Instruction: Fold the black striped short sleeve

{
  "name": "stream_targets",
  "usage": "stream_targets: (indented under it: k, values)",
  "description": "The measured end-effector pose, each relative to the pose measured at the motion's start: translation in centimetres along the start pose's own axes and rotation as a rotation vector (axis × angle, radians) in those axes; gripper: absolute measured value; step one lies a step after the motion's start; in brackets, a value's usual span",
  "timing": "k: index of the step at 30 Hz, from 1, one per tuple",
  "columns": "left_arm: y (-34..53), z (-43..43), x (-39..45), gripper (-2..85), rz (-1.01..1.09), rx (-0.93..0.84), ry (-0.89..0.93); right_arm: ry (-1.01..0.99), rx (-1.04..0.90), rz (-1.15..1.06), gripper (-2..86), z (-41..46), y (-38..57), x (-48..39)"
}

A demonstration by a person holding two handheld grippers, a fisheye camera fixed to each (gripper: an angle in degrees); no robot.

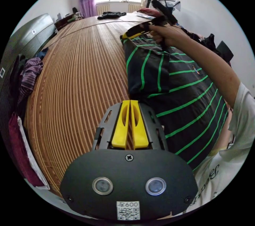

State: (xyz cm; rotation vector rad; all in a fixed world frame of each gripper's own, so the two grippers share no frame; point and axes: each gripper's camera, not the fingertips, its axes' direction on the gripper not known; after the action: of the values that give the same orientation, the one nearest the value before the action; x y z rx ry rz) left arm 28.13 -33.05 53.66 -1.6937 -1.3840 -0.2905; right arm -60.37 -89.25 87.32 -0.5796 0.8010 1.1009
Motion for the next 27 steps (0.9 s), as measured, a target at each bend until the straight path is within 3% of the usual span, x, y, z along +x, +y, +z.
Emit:
stream_targets:
  k: [7,10,16,19,25,27]
  values:
    - [1.5,-0.6,-1.8,0.3,-0.111,0.106,0.008,0.055,-0.039,-0.042,8.1,-3.0,-0.1,-4.1]
    - [1.5,-0.2,0.7,0.3,-0.030,0.153,-0.023,0.069,-0.020,-0.092,6.5,-2.3,-0.9,-8.1]
    - [1.1,3.2,5.9,0.2,0.129,0.173,-0.252,0.097,-0.050,-0.052,2.3,-0.5,-2.0,-13.1]
    - [0.5,6.4,6.4,0.2,0.147,0.064,-0.253,0.102,-0.045,-0.065,0.8,-2.0,-0.8,-15.4]
    - [1.7,7.6,6.6,0.2,0.139,0.073,-0.214,0.006,-0.165,-0.238,-0.3,-8.6,8.4,-24.0]
    - [2.2,8.1,6.8,0.2,0.135,0.073,-0.206,0.085,-0.202,-0.302,-0.3,-10.3,14.5,-28.7]
